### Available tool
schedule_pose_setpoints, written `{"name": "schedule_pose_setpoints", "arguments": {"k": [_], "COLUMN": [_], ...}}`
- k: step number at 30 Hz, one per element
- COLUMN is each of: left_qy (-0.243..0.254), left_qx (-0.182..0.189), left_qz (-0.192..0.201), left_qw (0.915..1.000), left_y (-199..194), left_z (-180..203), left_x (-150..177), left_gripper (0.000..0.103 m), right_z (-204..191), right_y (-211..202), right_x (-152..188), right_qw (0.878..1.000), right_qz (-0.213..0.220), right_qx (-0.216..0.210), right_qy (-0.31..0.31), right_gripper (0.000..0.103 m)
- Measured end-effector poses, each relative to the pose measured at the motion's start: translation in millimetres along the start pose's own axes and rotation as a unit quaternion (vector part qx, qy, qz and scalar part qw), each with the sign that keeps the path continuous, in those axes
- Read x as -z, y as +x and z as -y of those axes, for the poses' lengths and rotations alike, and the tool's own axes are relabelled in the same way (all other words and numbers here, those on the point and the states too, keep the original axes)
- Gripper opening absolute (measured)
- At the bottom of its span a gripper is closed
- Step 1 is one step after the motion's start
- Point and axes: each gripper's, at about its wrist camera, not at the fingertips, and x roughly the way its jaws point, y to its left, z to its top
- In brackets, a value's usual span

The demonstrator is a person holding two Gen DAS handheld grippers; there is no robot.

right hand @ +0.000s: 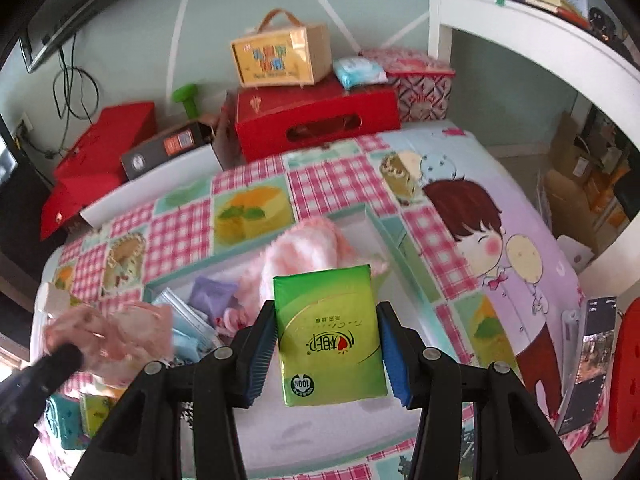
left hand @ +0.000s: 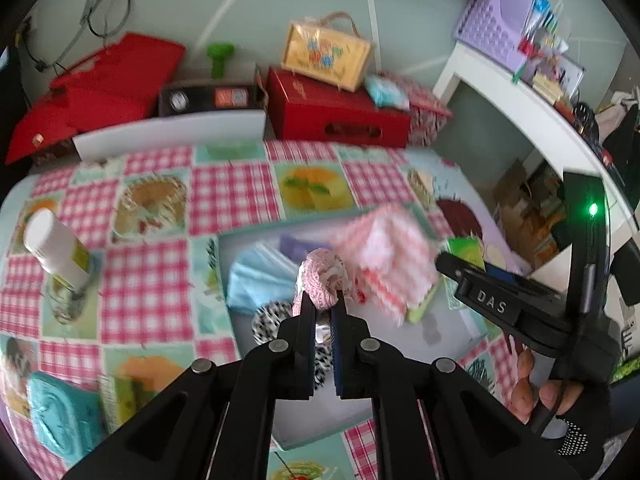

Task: Organize soft objects
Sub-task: 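Carry the pink scrunchie and green tissue packet over the tray with both tools, then lower both items into the tray and open both tools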

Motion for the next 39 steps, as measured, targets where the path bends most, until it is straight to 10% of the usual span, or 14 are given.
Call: {"name": "schedule_pose_setpoints", "arguments": {"k": [25,34,39], "left_qy": [0.013,0.012,0.021], "left_qx": [-0.04,-0.035,-0.029], "left_qz": [-0.129,-0.119,-0.103], "left_qw": [0.9907,0.9922,0.994], "left_y": [90,71,56], "left_z": [3,7,11], "left_x": [32,25,21], "left_gripper": [0.009,0.042,0.043], "right_z": [-20,-26,-28], "right_y": [73,56,51], "right_x": [24,16,15], "right_qw": [0.992,0.995,0.996], "right_qz": [-0.117,-0.089,-0.081], "right_qx": [0.006,0.014,0.016], "right_qy": [-0.037,-0.044,-0.046], "right_gripper": [0.061,0.068,0.068]}}
